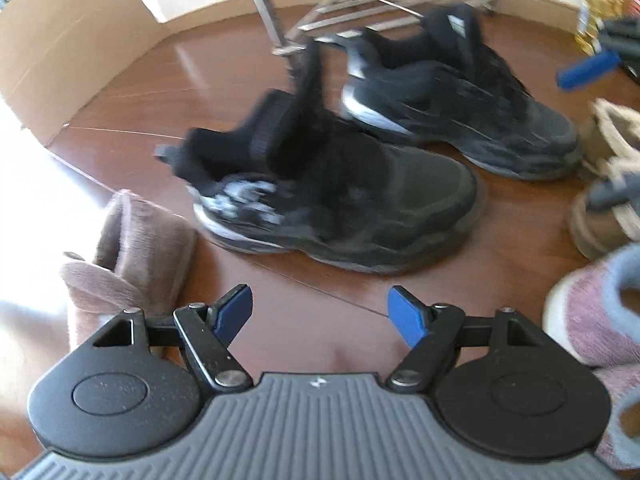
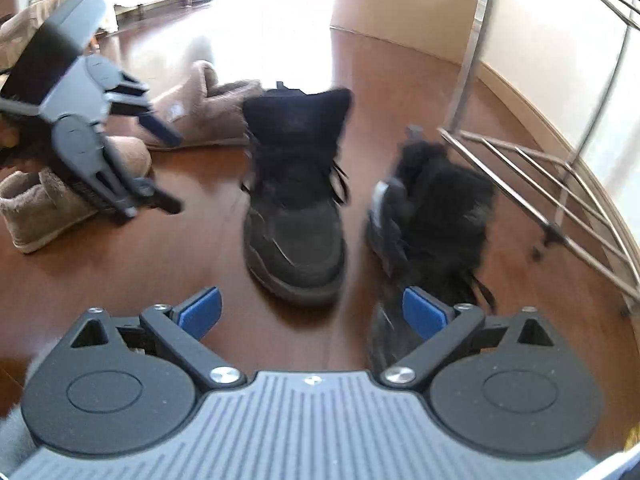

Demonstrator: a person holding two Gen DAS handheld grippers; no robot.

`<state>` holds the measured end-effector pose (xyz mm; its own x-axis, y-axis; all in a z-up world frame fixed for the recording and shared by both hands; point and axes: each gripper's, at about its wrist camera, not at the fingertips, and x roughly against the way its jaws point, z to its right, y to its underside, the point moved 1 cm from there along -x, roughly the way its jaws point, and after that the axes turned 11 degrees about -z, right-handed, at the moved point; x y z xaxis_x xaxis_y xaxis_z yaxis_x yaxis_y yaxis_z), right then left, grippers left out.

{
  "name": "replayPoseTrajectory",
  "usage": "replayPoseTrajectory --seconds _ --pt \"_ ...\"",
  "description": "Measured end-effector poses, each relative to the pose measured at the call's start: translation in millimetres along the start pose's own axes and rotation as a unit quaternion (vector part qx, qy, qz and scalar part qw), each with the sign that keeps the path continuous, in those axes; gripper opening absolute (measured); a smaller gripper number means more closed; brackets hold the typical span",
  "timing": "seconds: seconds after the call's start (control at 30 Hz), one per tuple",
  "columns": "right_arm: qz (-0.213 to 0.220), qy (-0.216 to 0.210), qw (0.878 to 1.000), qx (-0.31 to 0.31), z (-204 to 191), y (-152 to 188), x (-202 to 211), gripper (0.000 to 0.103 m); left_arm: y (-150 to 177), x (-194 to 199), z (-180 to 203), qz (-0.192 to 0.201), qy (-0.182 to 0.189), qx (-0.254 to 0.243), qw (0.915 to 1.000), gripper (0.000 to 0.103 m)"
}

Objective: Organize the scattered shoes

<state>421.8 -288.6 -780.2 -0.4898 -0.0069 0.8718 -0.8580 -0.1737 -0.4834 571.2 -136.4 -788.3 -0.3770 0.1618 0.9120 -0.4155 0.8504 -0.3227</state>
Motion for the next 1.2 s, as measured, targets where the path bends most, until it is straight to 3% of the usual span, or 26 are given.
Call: replayPoseTrajectory --seconds 0.3,0.43,0.57,0.7,0.93,1.2 --pt "-0.037 -0.008 0.999 0.010 -1.2 -74.1 -99.2 0.099 -15.3 -17.0 -50.1 0.010 -0.006 0.059 0.9982 0.077" --pt "-0.044 0.048 0.998 0.019 -1.5 -98.3 -140.4 0.102 -12.4 -21.6 -49.8 0.007 0.007 0.054 0.9985 0.077" --pt "-0.081 0.054 0.993 0.069 -18.8 -95.0 -163.4 0.103 -10.0 -24.9 -48.2 0.008 0.014 0.047 0.9988 0.077" --pt "-0.066 0.049 0.995 0.059 -19.1 -85.6 -154.8 0.096 -8.8 -27.4 -48.2 0.007 0.021 0.049 0.9986 0.077" --pt "-0.108 0.051 0.991 0.060 -27.2 -51.2 -125.7 0.094 -7.8 -19.9 -38.1 0.013 0.028 0.035 0.9989 0.077" --pt "-0.142 0.069 0.987 0.029 -10.4 -13.2 -100.2 0.095 -9.2 -9.1 -0.7 0.018 0.036 -0.016 0.9990 0.077"
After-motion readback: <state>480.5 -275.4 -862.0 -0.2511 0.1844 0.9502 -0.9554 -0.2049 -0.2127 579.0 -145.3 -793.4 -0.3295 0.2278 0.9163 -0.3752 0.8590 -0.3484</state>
